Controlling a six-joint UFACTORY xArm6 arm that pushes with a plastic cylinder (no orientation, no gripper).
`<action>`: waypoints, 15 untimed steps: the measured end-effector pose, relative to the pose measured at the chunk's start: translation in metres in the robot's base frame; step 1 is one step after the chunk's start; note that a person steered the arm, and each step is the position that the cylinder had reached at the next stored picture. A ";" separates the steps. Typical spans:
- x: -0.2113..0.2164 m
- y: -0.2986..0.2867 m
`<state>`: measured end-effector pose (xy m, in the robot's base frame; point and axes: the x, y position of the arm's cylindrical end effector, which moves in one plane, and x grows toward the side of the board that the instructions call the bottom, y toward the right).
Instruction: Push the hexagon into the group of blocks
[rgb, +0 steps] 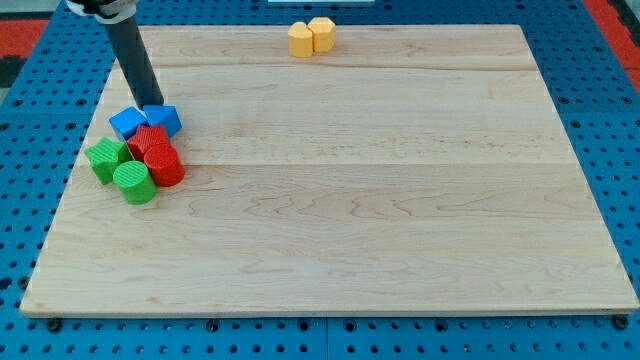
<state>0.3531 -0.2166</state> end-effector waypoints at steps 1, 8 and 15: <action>0.012 0.033; -0.160 0.277; -0.090 0.099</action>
<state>0.2632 -0.1176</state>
